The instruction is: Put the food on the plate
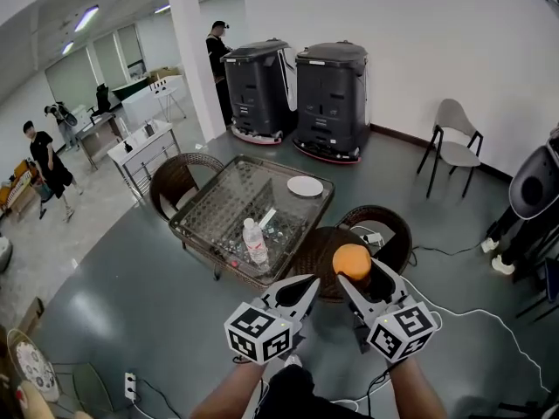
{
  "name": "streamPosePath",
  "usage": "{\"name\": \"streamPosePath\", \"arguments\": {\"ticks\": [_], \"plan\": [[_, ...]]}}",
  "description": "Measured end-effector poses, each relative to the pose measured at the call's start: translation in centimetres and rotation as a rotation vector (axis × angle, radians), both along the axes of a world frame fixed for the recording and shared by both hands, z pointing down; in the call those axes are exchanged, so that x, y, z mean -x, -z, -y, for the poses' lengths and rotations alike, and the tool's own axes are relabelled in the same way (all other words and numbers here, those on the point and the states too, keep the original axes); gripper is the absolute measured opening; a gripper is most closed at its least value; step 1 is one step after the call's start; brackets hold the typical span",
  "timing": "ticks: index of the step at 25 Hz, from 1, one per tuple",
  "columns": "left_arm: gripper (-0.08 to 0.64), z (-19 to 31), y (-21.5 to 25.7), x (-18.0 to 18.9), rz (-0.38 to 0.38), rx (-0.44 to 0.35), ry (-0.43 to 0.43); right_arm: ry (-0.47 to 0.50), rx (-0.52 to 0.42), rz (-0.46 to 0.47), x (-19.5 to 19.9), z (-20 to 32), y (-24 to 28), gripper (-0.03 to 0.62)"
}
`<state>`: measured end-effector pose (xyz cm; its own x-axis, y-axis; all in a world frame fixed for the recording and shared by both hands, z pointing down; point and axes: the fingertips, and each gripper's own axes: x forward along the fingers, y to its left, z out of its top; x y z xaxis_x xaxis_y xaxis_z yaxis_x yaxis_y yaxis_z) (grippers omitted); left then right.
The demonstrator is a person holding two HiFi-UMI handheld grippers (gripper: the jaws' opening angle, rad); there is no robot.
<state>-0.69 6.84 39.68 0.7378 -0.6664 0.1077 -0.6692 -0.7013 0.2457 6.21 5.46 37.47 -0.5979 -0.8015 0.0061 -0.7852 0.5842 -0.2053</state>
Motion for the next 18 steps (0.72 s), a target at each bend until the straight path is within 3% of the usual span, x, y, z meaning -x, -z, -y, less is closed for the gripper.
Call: {"name": "streamPosePath", "arguments": {"ticks": [18], "plan": [[0.008, 15.3, 1.7, 7.0, 0.003, 0.003, -0.030, -0.029, 0.029, -0.012, 6.8, 15.8, 1.5, 0.282]]}}
